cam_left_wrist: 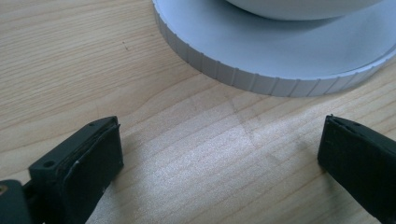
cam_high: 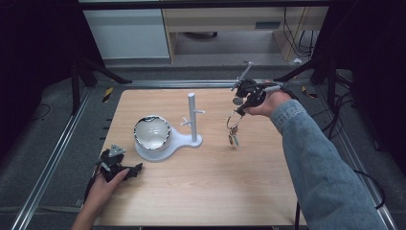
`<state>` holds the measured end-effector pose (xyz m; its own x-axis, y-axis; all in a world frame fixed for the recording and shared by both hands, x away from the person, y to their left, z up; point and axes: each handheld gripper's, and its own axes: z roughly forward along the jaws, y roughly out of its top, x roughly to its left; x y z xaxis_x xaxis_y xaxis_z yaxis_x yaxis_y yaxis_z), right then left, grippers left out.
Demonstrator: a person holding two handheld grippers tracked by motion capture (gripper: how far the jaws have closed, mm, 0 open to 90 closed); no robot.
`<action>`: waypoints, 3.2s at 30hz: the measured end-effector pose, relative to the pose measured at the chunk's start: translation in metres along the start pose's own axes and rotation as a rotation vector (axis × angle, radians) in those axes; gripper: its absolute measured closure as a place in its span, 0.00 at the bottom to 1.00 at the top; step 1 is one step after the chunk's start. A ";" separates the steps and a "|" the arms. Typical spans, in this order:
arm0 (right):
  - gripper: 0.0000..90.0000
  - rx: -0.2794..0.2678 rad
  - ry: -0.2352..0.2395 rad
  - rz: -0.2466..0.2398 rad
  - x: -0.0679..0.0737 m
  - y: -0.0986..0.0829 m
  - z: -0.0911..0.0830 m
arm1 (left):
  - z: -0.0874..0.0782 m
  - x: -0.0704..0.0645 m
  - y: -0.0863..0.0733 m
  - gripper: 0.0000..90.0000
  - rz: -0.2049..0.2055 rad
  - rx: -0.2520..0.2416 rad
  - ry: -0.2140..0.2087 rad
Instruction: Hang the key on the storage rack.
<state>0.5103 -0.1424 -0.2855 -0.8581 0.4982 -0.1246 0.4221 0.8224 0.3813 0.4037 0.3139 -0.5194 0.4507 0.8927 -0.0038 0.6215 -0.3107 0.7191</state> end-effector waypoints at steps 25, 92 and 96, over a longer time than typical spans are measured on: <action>0.99 -0.019 -0.009 -0.059 0.013 0.034 -0.015 | 0.000 0.000 0.000 0.00 0.000 0.001 0.000; 0.88 -0.028 0.046 -0.121 0.031 0.100 0.015 | 0.000 0.000 0.000 0.00 -0.001 0.001 0.001; 0.83 -0.044 0.015 -0.110 0.026 0.093 0.007 | 0.000 0.000 0.000 0.00 -0.001 0.000 0.001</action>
<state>0.5293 -0.0508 -0.2600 -0.9027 0.4015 -0.1546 0.3124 0.8588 0.4061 0.4036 0.3138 -0.5194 0.4497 0.8932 -0.0039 0.6221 -0.3101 0.7189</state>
